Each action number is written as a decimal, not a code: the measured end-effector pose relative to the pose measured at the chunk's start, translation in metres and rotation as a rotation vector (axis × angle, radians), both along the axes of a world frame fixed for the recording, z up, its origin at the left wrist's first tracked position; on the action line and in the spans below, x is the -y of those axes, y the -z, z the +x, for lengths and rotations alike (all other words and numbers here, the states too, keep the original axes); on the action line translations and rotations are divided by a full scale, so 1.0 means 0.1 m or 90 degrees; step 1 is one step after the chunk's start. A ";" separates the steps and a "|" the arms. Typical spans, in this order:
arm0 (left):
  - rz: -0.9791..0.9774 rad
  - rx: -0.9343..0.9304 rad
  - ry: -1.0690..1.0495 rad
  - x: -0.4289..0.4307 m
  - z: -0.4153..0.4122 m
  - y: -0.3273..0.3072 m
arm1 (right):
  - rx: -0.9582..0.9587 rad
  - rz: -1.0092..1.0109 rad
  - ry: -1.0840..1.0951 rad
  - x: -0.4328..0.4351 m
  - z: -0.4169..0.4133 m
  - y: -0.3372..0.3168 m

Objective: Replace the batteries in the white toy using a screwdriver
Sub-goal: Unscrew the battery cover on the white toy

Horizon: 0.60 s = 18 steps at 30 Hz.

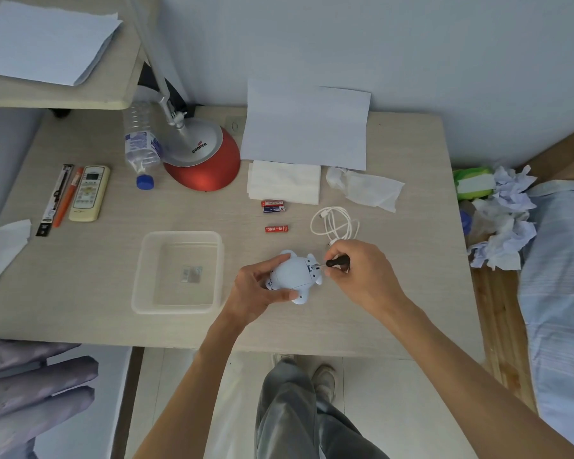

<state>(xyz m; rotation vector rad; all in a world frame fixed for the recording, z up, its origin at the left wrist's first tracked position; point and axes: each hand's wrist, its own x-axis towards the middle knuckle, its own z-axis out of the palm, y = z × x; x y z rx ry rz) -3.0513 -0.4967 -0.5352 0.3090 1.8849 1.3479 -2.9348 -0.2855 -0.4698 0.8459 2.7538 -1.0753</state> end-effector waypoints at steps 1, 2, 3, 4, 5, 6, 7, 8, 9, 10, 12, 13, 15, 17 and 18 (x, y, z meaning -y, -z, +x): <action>0.000 -0.002 0.000 0.00 0.00 0.01 | -0.004 -0.003 -0.004 0.01 0.00 0.01; 0.000 -0.006 0.000 0.00 0.00 0.01 | -0.007 -0.005 -0.004 0.02 -0.01 0.01; 0.000 -0.010 0.001 0.00 0.00 0.01 | -0.005 -0.003 -0.001 0.02 -0.01 0.02; 0.000 -0.012 0.002 0.00 0.00 0.01 | 0.001 0.004 0.002 0.02 -0.02 0.02; 0.001 -0.012 0.001 0.00 0.00 0.02 | 0.012 0.019 0.002 0.02 -0.02 0.03; 0.001 -0.009 -0.001 0.00 0.00 0.02 | 0.022 0.033 -0.001 0.01 -0.02 0.03; 0.001 -0.006 -0.001 0.01 0.00 0.02 | 0.032 0.042 -0.005 0.00 -0.03 0.03; 0.002 -0.002 -0.001 0.00 0.00 0.02 | 0.037 0.041 -0.009 -0.01 -0.02 0.03; 0.003 0.000 0.000 0.00 0.00 0.02 | 0.039 0.036 -0.010 -0.01 -0.02 0.03; 0.005 0.000 0.000 0.00 0.00 0.02 | 0.037 0.031 -0.012 -0.01 -0.03 0.03; 0.006 -0.008 0.005 0.00 0.01 0.02 | 0.026 0.016 -0.017 -0.01 -0.03 0.02; 0.005 -0.012 0.004 -0.01 0.01 0.02 | 0.016 0.007 -0.018 0.00 -0.04 0.01; 0.006 -0.015 0.004 -0.01 0.01 0.04 | 0.001 -0.002 -0.019 0.00 -0.03 0.00; 0.003 -0.034 0.008 0.00 0.01 0.06 | -0.007 -0.005 -0.014 0.00 -0.03 0.00; 0.001 -0.050 0.011 0.00 0.00 0.07 | -0.012 -0.007 -0.010 0.00 -0.02 0.01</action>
